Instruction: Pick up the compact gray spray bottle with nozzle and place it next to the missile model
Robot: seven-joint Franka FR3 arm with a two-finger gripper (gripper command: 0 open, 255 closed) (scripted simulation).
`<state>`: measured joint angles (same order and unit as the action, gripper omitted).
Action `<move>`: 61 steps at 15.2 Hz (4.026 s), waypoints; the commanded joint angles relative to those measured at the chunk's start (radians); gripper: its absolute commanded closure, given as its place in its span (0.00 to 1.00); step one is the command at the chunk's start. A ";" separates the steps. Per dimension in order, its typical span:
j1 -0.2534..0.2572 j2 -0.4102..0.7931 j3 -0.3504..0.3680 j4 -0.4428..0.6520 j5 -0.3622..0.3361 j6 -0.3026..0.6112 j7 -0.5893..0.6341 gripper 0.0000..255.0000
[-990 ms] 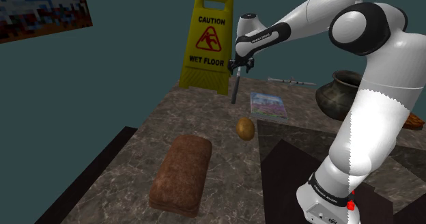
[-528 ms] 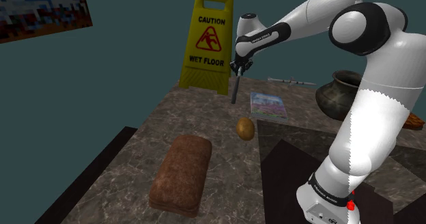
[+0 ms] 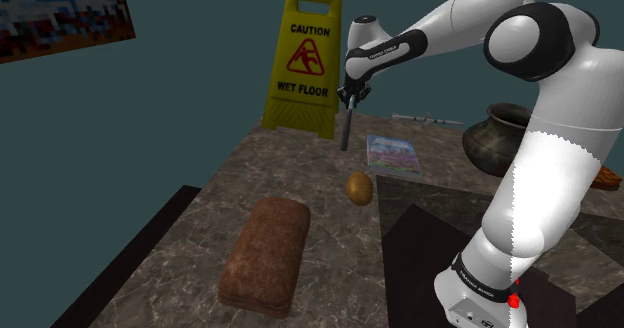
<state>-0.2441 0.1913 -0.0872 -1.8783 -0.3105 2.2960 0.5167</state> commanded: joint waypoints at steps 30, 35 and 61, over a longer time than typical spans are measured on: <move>0.006 -0.050 0.011 0.346 0.055 -0.385 -0.108 1.00; 0.007 -0.036 0.012 0.431 0.061 -0.455 -0.125 1.00; -0.058 0.072 -0.011 0.833 0.106 -0.722 -0.274 1.00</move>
<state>-0.2868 0.2946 -0.0933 -0.9832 -0.2095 1.5386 0.2575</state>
